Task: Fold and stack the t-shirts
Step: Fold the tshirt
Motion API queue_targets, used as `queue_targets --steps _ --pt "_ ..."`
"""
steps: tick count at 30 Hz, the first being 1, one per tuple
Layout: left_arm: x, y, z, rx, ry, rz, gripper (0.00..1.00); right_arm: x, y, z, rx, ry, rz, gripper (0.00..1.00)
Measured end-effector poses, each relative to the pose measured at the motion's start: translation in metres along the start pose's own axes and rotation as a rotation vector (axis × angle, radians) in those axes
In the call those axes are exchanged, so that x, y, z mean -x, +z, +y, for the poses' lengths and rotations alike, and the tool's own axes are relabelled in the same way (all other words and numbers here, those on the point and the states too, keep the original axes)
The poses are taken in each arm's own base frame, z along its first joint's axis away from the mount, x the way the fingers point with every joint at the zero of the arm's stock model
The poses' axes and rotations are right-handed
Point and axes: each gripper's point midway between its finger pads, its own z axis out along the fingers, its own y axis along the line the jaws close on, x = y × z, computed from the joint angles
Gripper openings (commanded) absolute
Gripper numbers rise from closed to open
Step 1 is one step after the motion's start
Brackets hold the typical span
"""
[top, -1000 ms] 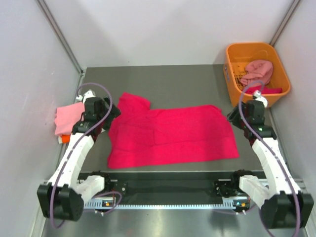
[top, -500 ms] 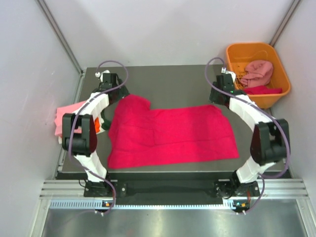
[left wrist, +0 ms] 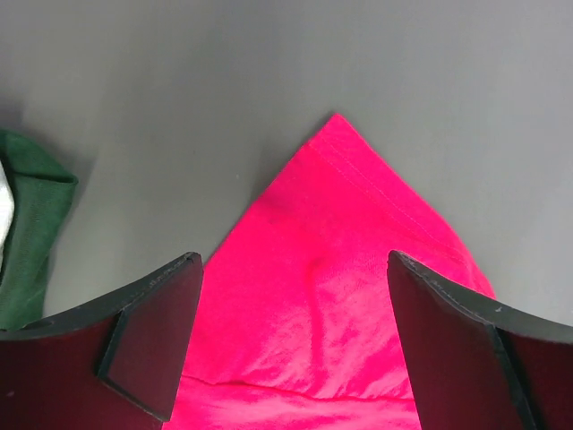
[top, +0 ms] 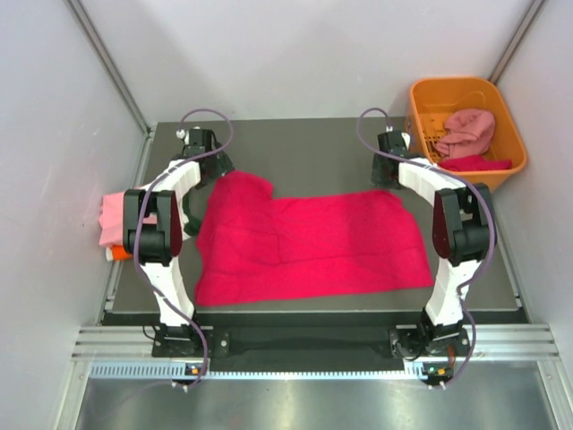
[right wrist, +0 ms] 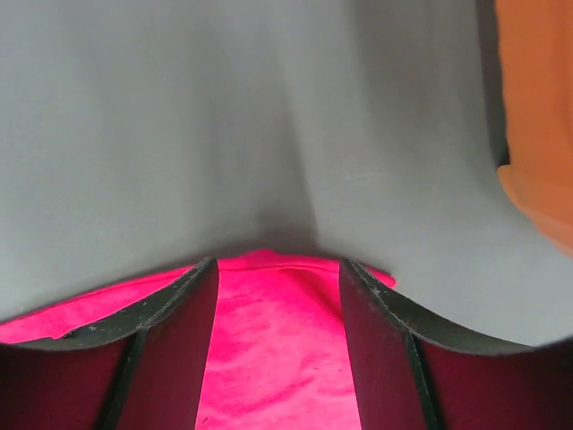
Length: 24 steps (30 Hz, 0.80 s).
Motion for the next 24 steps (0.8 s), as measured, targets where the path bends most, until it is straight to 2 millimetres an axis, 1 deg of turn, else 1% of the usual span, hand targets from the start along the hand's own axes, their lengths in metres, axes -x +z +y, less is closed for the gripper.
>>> queue_targets --steps 4,12,14,20,24 --pt "0.0 0.0 0.0 -0.003 0.001 0.002 0.88 -0.002 0.002 0.003 0.023 0.029 0.006 0.57" --pt "0.0 -0.005 -0.001 -0.011 0.003 0.001 0.88 -0.035 0.009 0.002 0.035 0.062 0.081 0.59" --pt "0.001 -0.006 -0.001 -0.014 0.002 -0.004 0.88 -0.04 0.01 0.001 0.036 0.07 0.09 0.58" --pt "0.001 -0.008 -0.001 -0.017 0.001 -0.008 0.88 -0.036 0.013 0.001 0.04 0.096 0.082 0.58" --pt "0.0 -0.008 -0.001 -0.016 0.002 -0.005 0.88 -0.025 0.021 -0.003 0.019 0.107 0.068 0.59"
